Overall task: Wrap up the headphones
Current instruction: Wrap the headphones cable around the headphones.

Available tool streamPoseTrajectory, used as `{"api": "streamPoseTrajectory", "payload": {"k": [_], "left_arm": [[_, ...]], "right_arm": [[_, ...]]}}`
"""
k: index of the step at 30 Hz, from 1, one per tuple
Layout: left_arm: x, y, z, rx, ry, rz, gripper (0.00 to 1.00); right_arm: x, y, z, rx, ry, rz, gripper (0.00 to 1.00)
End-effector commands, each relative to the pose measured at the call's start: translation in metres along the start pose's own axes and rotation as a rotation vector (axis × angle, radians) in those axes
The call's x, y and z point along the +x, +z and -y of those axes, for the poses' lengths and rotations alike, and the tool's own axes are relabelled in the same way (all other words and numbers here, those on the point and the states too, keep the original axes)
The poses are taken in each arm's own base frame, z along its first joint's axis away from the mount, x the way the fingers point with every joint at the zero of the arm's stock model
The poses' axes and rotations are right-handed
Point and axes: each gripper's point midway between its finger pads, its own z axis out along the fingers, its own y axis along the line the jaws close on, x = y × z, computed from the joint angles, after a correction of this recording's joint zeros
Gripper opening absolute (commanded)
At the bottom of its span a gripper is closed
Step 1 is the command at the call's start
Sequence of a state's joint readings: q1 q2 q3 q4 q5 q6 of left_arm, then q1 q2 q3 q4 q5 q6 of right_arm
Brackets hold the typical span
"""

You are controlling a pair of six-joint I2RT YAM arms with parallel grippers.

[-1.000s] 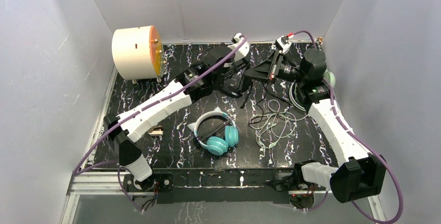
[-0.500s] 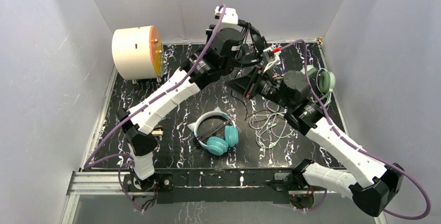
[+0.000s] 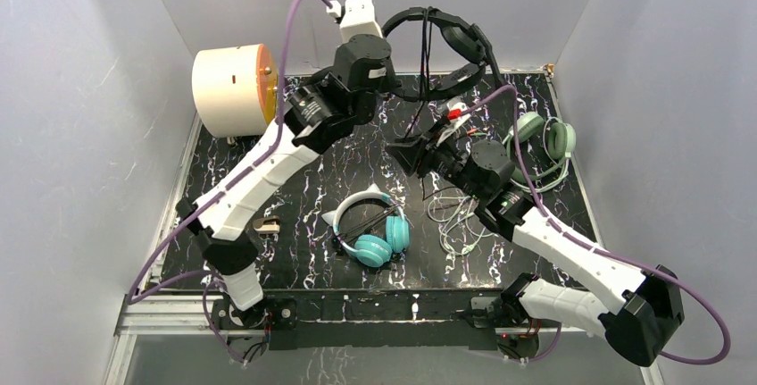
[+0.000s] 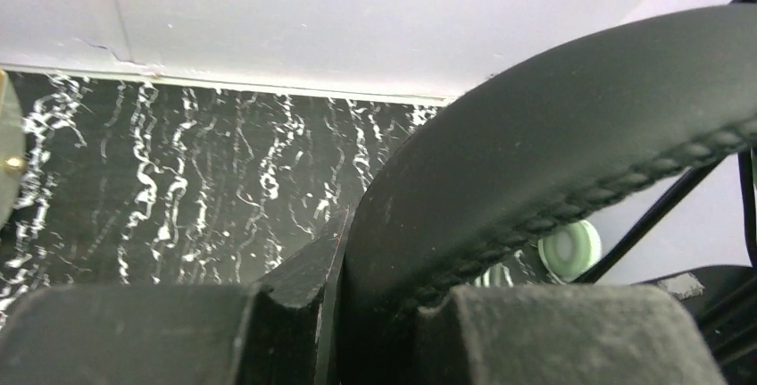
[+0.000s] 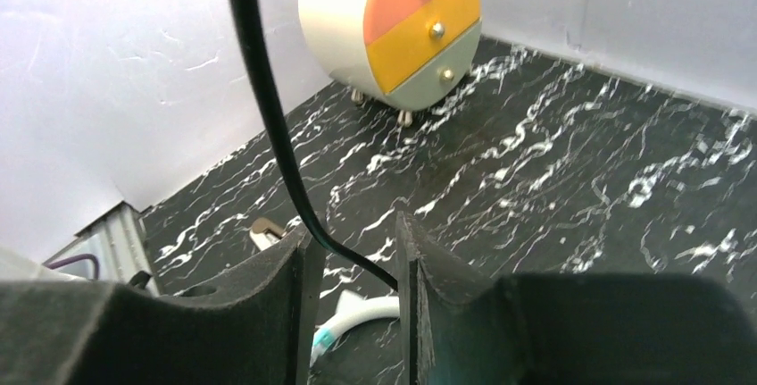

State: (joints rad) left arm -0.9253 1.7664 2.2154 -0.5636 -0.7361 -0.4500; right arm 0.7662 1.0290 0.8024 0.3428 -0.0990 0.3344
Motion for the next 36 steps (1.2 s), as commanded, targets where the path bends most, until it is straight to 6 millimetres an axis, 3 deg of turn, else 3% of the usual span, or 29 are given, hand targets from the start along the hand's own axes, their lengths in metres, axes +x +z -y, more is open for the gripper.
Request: {"api": "streamPoseTrajectory", "payload": {"k": [1,8,12,16,19,23,27,29,31,33,36], "left_arm": [[-0.057,-0.054,0.006,0.167,-0.255,0.047,0.0],[-0.067,-0.076,0.007,0.233,-0.318,0.011,0.0],[-0.074,-0.086,0.01,0.27,-0.351,0.006,0.0],[-0.078,-0.094,0.014,0.313,-0.359,-0.005,0.0],[-0.081,-0.104,0.013,0.343,-0.349,-0.015,0.0],[-0.087,-0.125,0.02,0.456,-0.326,-0.02,0.0],[-0.091,-0.16,0.035,0.686,-0.162,-0.001,0.0],[-0.084,-0.188,0.048,0.87,-0.002,-0.014,0.0],[-0.054,-0.212,0.052,1.049,0.211,-0.069,0.0],[-0.021,-0.207,0.038,1.059,0.405,-0.124,0.0],[0.023,-0.18,0.0,0.934,0.64,-0.185,0.0]], "right_arm": [[-0.028,-0.001,-0.003,-0.026,-0.124,0.146,0.45],[-0.018,-0.002,0.001,-0.048,-0.178,0.183,0.7],[-0.009,0.0,0.002,-0.072,-0.2,0.169,0.71],[0.0,0.0,0.007,-0.124,-0.171,0.129,0.58],[0.011,-0.013,0.025,-0.128,-0.122,0.108,0.47],[0.016,-0.03,0.051,-0.177,-0.002,0.054,0.18],[0.02,-0.046,0.06,-0.318,0.161,-0.088,0.01],[0.029,-0.053,0.063,-0.385,0.333,-0.24,0.0],[0.025,-0.059,0.068,-0.417,0.508,-0.342,0.0],[0.013,-0.064,0.08,-0.389,0.615,-0.367,0.0],[-0.014,-0.074,0.102,-0.291,0.673,-0.331,0.0]]}}
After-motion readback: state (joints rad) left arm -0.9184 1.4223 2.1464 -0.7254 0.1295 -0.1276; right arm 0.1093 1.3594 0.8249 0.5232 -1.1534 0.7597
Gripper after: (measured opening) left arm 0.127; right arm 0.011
